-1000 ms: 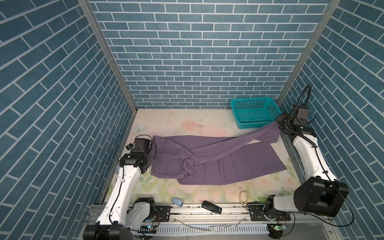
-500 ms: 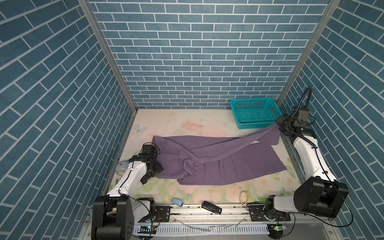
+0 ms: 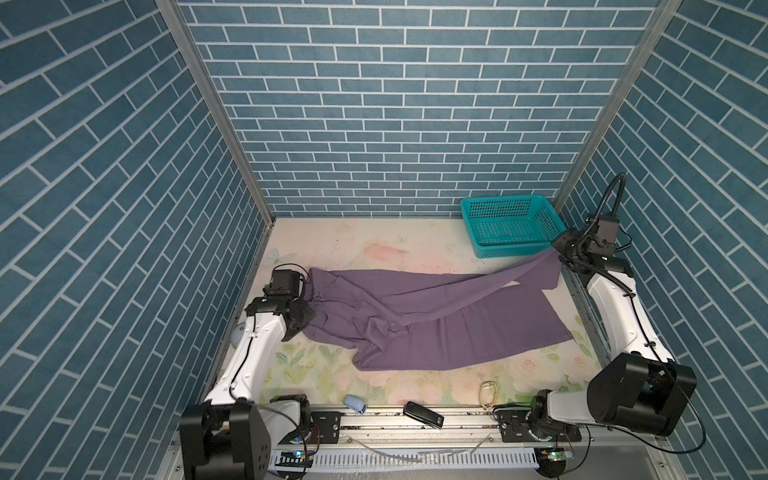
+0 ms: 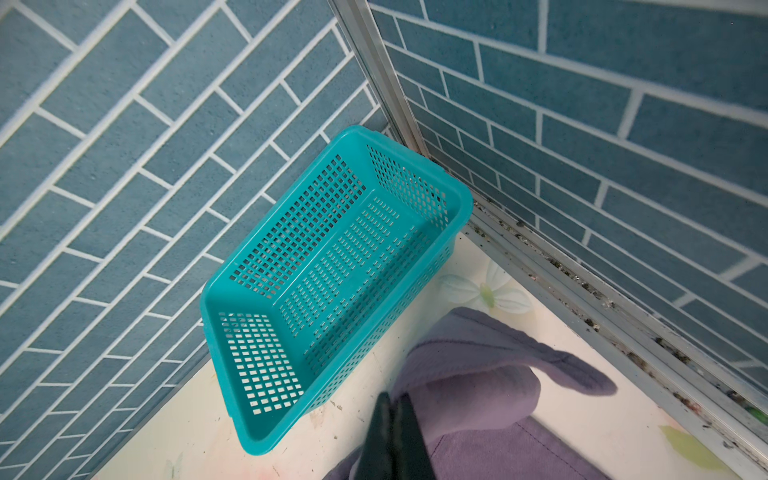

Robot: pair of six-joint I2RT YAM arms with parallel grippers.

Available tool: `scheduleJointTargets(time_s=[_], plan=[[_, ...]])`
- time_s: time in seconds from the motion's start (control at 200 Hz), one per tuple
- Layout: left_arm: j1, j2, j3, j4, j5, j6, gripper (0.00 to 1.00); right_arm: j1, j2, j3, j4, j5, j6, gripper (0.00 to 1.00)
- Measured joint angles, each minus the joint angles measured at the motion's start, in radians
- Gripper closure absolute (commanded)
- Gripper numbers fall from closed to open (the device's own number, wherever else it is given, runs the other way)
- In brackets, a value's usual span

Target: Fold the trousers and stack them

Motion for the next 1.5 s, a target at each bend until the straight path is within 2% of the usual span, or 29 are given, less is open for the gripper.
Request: scheduleJointTargets(time_s=[0.095, 0.135, 0.155, 0.185, 0.445, 0.53, 0.63, 0.72, 0.84, 0.915, 1.035, 1.155, 1.3, 1.5], plan=[[0.053, -0.087, 0.005, -0.037, -0.027, -0.001, 0.99, -0.002, 0.000, -0.002, 0.001, 0.000, 0.000, 1.00], [0.074, -0.115, -0.005, -0.053, -0.035, -0.001, 0.77, -0.002, 0.000, -0.007, 0.008, 0.000, 0.000, 1.00], [0.083, -0.127, -0.014, -0.061, -0.037, -0.004, 0.62, -0.002, 0.000, -0.011, 0.011, 0.000, 0.000, 1.00], [0.093, -0.141, -0.027, -0.072, -0.040, -0.005, 0.53, -0.003, 0.000, -0.016, 0.014, -0.001, 0.000, 1.00], [0.140, -0.225, -0.113, -0.138, -0.031, -0.043, 0.33, -0.003, 0.002, -0.036, 0.014, -0.003, 0.000, 1.00], [0.140, -0.233, -0.093, -0.136, -0.007, -0.049, 0.30, -0.005, 0.002, -0.036, 0.014, -0.003, 0.000, 1.00], [0.135, -0.171, -0.037, -0.114, 0.031, -0.046, 0.24, -0.006, 0.002, -0.040, 0.016, -0.003, 0.000, 1.00], [0.102, -0.045, 0.026, -0.076, 0.054, -0.039, 0.22, -0.006, 0.002, -0.053, 0.023, -0.003, 0.001, 1.00], [0.005, 0.154, 0.090, -0.011, 0.053, -0.037, 0.22, -0.007, 0.002, -0.078, 0.034, -0.003, 0.011, 1.00], [-0.045, 0.255, 0.118, 0.029, 0.053, -0.039, 0.18, -0.007, 0.000, -0.100, 0.042, -0.003, 0.019, 1.00], [-0.066, 0.394, 0.173, 0.075, 0.043, -0.040, 0.13, -0.008, -0.005, -0.126, 0.051, -0.003, 0.019, 1.00], [-0.066, 0.533, 0.282, 0.091, 0.023, -0.036, 0.13, -0.008, -0.019, -0.129, 0.054, -0.003, 0.019, 1.00], [-0.064, 0.689, 0.425, 0.115, -0.001, -0.028, 0.21, -0.008, -0.044, -0.134, 0.060, -0.003, 0.018, 1.00], [-0.048, 0.856, 0.530, 0.123, -0.006, -0.016, 0.23, -0.009, -0.066, -0.173, 0.075, -0.003, 0.018, 1.00]])
